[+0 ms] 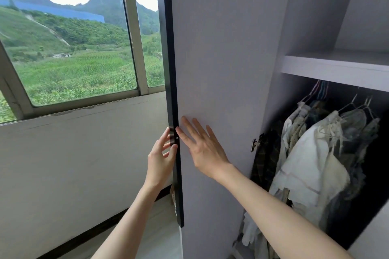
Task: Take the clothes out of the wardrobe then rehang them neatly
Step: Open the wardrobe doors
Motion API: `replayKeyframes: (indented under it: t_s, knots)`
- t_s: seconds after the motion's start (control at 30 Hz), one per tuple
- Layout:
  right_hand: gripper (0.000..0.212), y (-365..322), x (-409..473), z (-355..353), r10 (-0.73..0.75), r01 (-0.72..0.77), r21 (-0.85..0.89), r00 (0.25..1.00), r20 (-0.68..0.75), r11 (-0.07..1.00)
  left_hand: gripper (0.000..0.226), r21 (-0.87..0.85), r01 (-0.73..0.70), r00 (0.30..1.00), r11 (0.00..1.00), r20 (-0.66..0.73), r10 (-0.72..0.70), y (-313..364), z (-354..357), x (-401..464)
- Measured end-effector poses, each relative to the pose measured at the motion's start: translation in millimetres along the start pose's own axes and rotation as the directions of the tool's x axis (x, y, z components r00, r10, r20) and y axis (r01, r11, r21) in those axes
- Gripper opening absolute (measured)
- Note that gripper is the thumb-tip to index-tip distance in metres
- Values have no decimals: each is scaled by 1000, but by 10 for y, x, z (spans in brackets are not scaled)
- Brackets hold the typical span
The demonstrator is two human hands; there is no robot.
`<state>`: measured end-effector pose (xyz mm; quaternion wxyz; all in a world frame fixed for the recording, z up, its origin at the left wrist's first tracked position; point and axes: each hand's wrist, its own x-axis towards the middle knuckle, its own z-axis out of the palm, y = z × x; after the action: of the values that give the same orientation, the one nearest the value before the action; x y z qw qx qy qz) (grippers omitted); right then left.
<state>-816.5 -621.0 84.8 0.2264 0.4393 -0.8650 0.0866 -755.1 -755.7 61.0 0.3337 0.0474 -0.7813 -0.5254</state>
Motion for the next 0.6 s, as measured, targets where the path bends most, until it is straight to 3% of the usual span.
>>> replayKeyframes:
  t_s: [0.07,0.17,0.23,0.27,0.33,0.4,0.6]
  knots:
    - [82,-6,35,-22,21,-21,3,999,47,1000,64,74,42,992,996,119,-51,-16,-54,11]
    - [69,21,47,-42,60,-77,98,984,166,992,73,389,-33,947,921,306,-96,-49,-136,-10]
    - [66,56,-47,-71,119,-159,175,968,222,972,73,542,-91,959,835,274,-73,-45,-135,-120]
    - [66,86,-129,-89,164,-209,197,961,222,958,70,565,-125,977,815,212,3,-18,-112,-209]
    - [63,194,-349,-148,270,-301,183,947,174,936,61,550,-245,969,799,129,209,86,-13,-376]
    - [61,344,-644,-224,361,-372,100,925,116,923,57,511,-400,916,761,185,357,187,176,-471]
    - [58,959,-1687,-732,504,-523,-104,848,-165,846,54,363,-578,804,731,404,435,587,1077,-495]
